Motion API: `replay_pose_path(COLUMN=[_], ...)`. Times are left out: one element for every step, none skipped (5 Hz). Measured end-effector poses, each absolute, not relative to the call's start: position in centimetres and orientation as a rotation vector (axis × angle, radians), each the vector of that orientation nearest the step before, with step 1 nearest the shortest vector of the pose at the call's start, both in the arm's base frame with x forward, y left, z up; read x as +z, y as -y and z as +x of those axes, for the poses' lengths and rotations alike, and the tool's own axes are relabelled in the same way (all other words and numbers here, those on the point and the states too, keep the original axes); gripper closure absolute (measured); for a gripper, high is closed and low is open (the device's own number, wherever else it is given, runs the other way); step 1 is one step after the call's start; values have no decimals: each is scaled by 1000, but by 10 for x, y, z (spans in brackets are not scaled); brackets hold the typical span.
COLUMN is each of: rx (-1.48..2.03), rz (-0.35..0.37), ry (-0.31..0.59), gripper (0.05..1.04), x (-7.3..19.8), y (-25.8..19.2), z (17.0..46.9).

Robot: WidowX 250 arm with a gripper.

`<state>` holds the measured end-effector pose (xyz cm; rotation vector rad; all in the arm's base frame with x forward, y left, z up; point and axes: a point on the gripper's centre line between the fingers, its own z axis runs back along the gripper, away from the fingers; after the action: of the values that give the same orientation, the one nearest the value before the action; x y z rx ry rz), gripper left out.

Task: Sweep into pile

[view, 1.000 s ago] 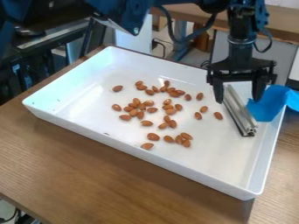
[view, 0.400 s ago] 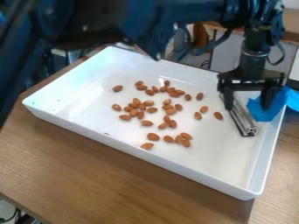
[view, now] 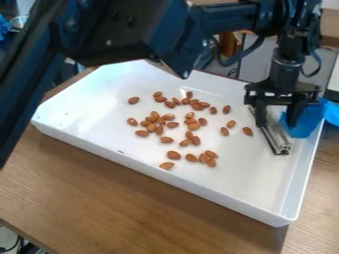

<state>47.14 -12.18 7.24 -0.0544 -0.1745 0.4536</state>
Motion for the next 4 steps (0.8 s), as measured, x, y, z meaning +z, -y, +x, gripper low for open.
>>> replay_pose_path(rx=[454,463,461,466], rz=[-60,-69,-81,-88], ry=[168,151,157,160], gripper=[668,703,704,704], x=[73,69,68,65], y=[122,118,108,95], z=[471,470,467,460])
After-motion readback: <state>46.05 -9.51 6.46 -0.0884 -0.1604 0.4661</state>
